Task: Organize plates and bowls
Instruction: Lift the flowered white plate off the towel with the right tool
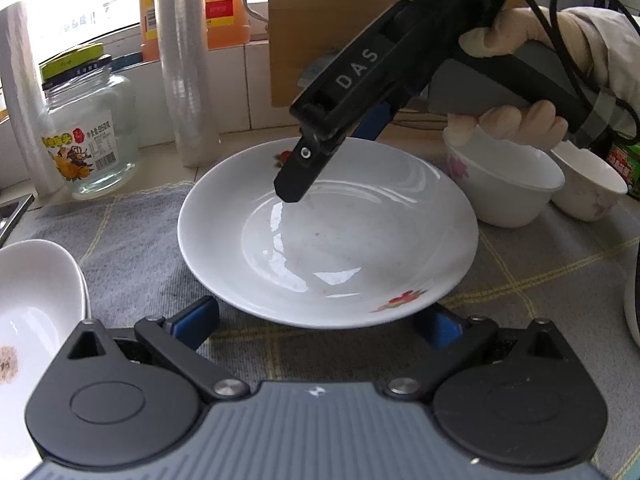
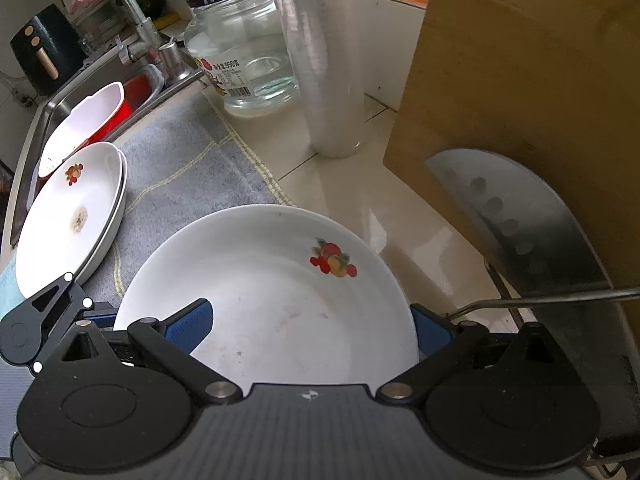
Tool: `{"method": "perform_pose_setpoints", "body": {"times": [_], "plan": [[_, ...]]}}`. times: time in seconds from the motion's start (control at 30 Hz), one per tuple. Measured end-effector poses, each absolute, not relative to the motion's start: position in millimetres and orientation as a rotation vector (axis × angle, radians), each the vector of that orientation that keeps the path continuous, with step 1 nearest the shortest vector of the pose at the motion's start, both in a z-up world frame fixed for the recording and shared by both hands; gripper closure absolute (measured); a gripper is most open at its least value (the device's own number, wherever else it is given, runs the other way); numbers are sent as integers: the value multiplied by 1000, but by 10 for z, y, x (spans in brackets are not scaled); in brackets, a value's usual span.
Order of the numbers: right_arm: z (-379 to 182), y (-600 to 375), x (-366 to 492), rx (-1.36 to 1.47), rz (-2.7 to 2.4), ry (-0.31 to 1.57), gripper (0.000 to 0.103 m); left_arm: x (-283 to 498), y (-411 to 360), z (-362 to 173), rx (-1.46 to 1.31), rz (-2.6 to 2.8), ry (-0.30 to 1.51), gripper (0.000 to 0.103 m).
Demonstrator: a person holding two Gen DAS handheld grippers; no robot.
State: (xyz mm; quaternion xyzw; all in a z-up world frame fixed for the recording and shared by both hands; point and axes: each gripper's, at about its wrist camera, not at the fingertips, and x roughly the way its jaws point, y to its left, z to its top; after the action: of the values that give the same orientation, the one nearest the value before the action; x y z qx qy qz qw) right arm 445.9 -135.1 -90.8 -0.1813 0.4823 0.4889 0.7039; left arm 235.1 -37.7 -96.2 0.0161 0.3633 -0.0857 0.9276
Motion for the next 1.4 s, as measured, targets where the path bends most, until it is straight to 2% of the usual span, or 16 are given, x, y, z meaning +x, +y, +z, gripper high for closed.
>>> {"method": "perform_pose_setpoints", "body": {"times": [1.4], "plan": [[-913,-1337,4504,-331,1175,1089,1,2331,-354,-935,75,-228,743,3]]}}
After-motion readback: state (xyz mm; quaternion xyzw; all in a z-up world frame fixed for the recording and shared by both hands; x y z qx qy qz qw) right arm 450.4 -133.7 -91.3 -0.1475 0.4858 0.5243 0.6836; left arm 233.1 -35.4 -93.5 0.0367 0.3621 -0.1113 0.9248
